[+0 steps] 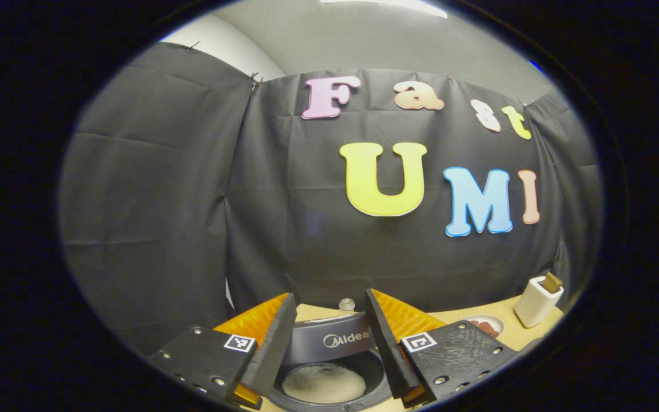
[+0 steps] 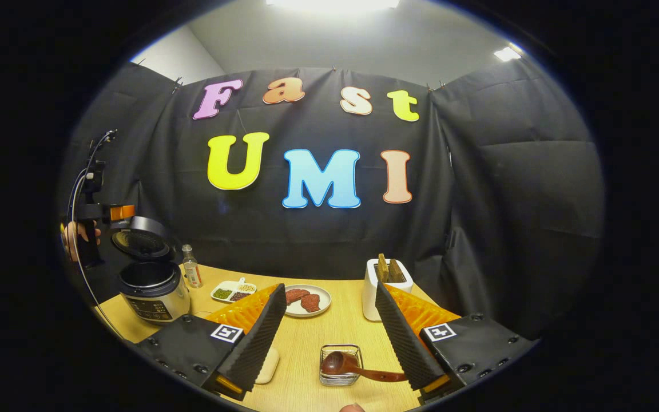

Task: Close the left gripper, press the button to open the rice cooker; take a wooden spoon from the chopstick holder with the right hand, scoop a spoonful of rice and pour it into the rice cooker, then put the wooden spoon back into the chopstick holder.

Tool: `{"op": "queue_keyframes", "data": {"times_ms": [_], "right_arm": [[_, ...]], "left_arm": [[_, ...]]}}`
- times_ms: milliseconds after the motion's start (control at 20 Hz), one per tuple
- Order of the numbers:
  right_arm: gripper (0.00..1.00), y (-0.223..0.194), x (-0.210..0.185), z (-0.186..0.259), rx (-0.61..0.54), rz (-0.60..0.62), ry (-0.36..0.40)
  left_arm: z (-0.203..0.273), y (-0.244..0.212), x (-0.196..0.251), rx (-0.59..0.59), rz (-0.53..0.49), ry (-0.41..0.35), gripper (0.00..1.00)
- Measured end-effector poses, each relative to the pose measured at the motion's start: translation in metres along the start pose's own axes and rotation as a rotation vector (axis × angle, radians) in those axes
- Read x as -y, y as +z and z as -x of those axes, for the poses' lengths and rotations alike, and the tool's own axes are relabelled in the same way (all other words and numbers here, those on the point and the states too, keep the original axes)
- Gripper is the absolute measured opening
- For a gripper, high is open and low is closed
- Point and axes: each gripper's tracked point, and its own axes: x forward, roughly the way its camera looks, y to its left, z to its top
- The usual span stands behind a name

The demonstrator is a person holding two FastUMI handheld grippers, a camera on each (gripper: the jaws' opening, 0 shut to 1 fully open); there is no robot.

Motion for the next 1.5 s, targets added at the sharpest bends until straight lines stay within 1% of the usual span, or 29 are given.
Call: {"op": "queue_keyframes", "data": {"times_ms": [50,100,200,250,300,600,700,950,1000,1050,1100,1150,1250,1350,1400,1450,1500], "right_arm": [[0.94,0.0,0.002,0.002,0.0,-0.002,0.003],[0.99,-0.001,0.004,0.003,0.001,-0.004,0.004],[0.99,-0.002,0.008,0.006,0.0,-0.006,0.008],[0.99,-0.001,0.01,0.007,0.001,-0.007,0.009],[0.99,-0.002,0.011,0.009,0.003,-0.008,0.01],[0.99,-0.008,0.018,0.015,-0.004,-0.011,0.019],[0.99,-0.01,0.02,0.017,-0.008,-0.015,0.019],[0.98,-0.012,0.028,0.021,-0.014,-0.013,0.011],[0.94,-0.013,0.028,0.021,-0.015,-0.013,0.009],[0.94,-0.014,0.029,0.022,-0.017,-0.014,0.007],[0.99,-0.015,0.03,0.022,-0.02,-0.015,0.007],[0.99,-0.016,0.03,0.023,-0.022,-0.014,0.007],[0.98,-0.017,0.031,0.023,-0.028,-0.008,0.009],[0.99,-0.018,0.032,0.024,-0.032,-0.005,0.01],[0.94,-0.019,0.032,0.024,-0.035,-0.007,0.011],[0.99,-0.018,0.033,0.025,-0.034,-0.01,0.01],[0.99,-0.018,0.034,0.025,-0.033,-0.011,0.008]], "left_arm": [[0.004,-0.004,0.002,-0.005,-0.002,0.0,0.79],[0.008,-0.01,0.004,-0.009,-0.006,0.001,0.77],[0.015,-0.021,0.007,-0.02,-0.013,0.002,0.79],[0.018,-0.027,0.008,-0.025,-0.014,0.001,0.77],[0.021,-0.032,0.009,-0.032,-0.014,0.001,0.78],[0.035,-0.058,0.015,-0.054,-0.033,0.002,0.77],[0.04,-0.068,0.016,-0.065,-0.03,0.004,0.78],[0.051,-0.098,0.02,-0.106,-0.029,0.004,0.77],[0.053,-0.104,0.022,-0.113,-0.028,0.004,0.78],[0.054,-0.11,0.022,-0.12,-0.028,0.004,0.78],[0.054,-0.117,0.023,-0.126,-0.03,0.003,0.78],[0.056,-0.123,0.024,-0.13,-0.033,0.002,0.77],[0.059,-0.134,0.025,-0.139,-0.038,0.001,0.8],[0.06,-0.147,0.026,-0.16,-0.043,0.004,0.78],[0.06,-0.153,0.026,-0.173,-0.051,0.004,0.78],[0.062,-0.155,0.028,-0.164,-0.061,0.005,0.78],[0.063,-0.151,0.028,-0.142,-0.068,0.004,0.81]]}}
